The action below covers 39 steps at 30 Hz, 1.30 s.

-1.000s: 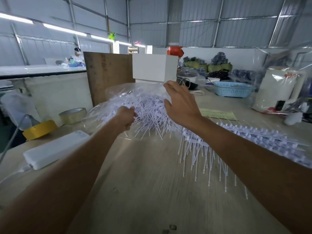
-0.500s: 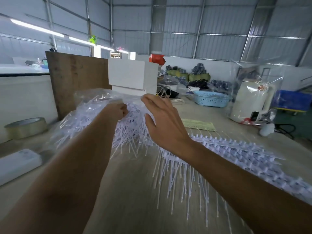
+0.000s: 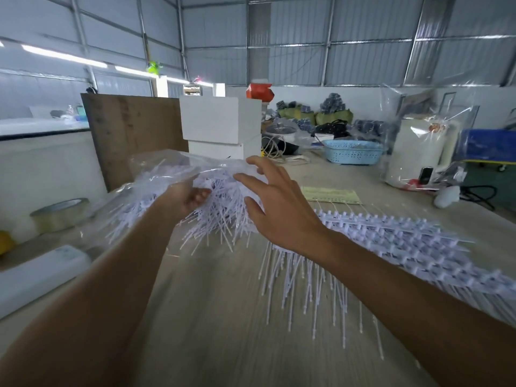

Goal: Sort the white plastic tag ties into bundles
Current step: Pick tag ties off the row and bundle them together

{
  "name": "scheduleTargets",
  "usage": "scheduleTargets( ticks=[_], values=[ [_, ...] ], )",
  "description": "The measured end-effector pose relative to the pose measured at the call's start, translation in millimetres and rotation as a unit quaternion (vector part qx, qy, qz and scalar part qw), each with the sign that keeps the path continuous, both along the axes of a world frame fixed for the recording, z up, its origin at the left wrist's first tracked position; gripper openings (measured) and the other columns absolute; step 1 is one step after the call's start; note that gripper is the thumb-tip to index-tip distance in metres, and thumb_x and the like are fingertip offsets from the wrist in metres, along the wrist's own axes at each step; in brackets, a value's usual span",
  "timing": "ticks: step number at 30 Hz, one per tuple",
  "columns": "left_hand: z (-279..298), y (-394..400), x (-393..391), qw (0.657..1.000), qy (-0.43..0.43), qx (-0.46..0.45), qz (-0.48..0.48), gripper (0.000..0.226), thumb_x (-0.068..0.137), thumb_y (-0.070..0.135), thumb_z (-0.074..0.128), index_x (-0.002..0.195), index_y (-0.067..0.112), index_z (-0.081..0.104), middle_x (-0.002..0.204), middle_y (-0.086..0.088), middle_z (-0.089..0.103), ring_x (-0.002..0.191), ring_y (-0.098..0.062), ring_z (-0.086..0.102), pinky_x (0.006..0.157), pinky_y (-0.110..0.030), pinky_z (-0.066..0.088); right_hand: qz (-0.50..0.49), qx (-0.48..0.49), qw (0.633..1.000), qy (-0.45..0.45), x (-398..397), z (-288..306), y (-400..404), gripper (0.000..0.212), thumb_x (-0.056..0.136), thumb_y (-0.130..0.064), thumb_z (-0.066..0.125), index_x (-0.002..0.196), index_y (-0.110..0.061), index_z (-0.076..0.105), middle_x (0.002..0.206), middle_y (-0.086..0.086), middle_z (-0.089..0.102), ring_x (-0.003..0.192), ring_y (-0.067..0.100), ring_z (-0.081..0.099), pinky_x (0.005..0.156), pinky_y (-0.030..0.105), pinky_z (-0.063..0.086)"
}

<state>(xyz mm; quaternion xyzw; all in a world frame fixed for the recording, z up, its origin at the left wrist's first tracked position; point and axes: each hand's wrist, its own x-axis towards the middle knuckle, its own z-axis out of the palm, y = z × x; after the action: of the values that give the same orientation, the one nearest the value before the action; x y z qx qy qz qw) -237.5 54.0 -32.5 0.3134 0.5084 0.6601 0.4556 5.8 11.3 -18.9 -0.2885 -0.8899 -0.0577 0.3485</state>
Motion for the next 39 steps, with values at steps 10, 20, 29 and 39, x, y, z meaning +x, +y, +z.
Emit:
scheduleTargets(
  ticks=[10,20,29,39],
  values=[
    [-27.3,-75.8,75.1,0.79,0.61,-0.044,-0.037,0.044,0.1,0.039,0.055,0.064,0.017,0.067,0.052,0.007,0.063,0.041,-0.001,0.056,0.051,-0.023,0.045,-0.124,-0.106,0.985,-0.058,160.1,-40.4,-21.5,0.022,0.1,-0.018,0.053,0.109,-0.023,0.072,0.107,-0.003,0.073,0.095,0.017,0.067,0.08,0.031,0.051],
    [-32.0,-82.6,170.9,0.577,0.816,-0.005,0.004,0.043,0.101,0.057,0.033,0.107,0.019,0.052,0.095,-0.006,0.065,0.086,-0.026,0.066,0.071,-0.034,0.049,-0.399,-0.075,0.911,-0.073,311.8,-56.4,-33.7,0.017,0.096,-0.025,0.054,0.109,-0.029,0.064,0.104,0.0,0.067,0.086,0.023,0.063,0.069,0.034,0.053],
    [-71.3,-74.8,146.0,0.625,0.779,-0.03,0.031,0.039,0.096,0.064,0.037,0.098,0.029,0.055,0.092,0.0,0.069,0.085,-0.024,0.068,0.076,-0.037,0.055,-0.464,-0.326,0.814,-0.125,360.3,-53.6,-31.3,0.034,0.097,-0.05,0.053,0.08,-0.02,0.053,0.084,0.002,0.056,0.069,0.014,0.053,0.058,0.028,0.038],
    [-70.1,-76.9,141.7,0.7,0.713,-0.019,0.017,0.016,0.098,0.037,0.051,0.089,0.027,0.06,0.082,0.0,0.069,0.078,-0.026,0.066,0.074,-0.039,0.055,-0.438,-0.266,0.854,0.085,349.6,-63.5,-37.8,0.015,0.096,-0.025,0.059,0.083,-0.018,0.055,0.081,0.003,0.064,0.072,0.019,0.057,0.064,0.034,0.043]
  ],
)
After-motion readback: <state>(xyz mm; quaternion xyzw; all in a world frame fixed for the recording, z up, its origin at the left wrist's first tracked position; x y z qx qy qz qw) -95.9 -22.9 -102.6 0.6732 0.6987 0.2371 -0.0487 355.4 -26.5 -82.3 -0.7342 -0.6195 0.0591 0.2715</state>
